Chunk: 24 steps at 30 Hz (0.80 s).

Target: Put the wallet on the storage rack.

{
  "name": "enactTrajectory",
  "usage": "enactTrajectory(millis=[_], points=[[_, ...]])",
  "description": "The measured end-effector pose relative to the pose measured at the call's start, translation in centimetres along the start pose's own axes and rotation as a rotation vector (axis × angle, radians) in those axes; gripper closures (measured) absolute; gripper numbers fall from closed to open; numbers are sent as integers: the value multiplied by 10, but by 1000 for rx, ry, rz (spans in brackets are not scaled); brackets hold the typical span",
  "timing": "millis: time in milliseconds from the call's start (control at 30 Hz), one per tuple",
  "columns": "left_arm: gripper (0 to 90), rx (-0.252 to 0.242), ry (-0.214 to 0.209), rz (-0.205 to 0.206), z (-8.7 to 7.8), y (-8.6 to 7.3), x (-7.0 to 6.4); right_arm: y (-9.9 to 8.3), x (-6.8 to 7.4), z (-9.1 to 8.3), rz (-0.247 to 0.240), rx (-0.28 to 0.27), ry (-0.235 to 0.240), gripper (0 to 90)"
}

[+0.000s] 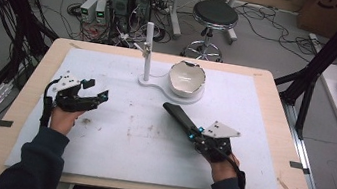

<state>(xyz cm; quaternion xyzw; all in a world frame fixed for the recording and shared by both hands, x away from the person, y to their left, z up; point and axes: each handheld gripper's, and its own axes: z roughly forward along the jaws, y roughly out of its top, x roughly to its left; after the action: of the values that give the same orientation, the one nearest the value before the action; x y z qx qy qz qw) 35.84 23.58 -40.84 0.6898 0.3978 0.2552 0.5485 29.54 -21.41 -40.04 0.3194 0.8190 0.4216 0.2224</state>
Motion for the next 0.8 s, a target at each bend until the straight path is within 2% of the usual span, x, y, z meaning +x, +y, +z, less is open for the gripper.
enactTrajectory(millis=[167, 267, 367, 600, 800], points=[[282, -7, -3, -7, 0, 0, 1, 1, -12, -13, 83, -46, 10, 835], [284, -8, -4, -9, -1, 0, 1, -2, -25, -19, 185, -74, 9, 834], [287, -8, -5, -9, -1, 0, 1, -8, -37, -24, 264, -83, 13, 834], [292, -9, -6, -12, 0, 0, 2, -10, -47, -32, 292, -106, -5, 833], [295, -11, -6, -10, 0, 0, 1, -22, -62, -30, 337, -100, -73, 827]])
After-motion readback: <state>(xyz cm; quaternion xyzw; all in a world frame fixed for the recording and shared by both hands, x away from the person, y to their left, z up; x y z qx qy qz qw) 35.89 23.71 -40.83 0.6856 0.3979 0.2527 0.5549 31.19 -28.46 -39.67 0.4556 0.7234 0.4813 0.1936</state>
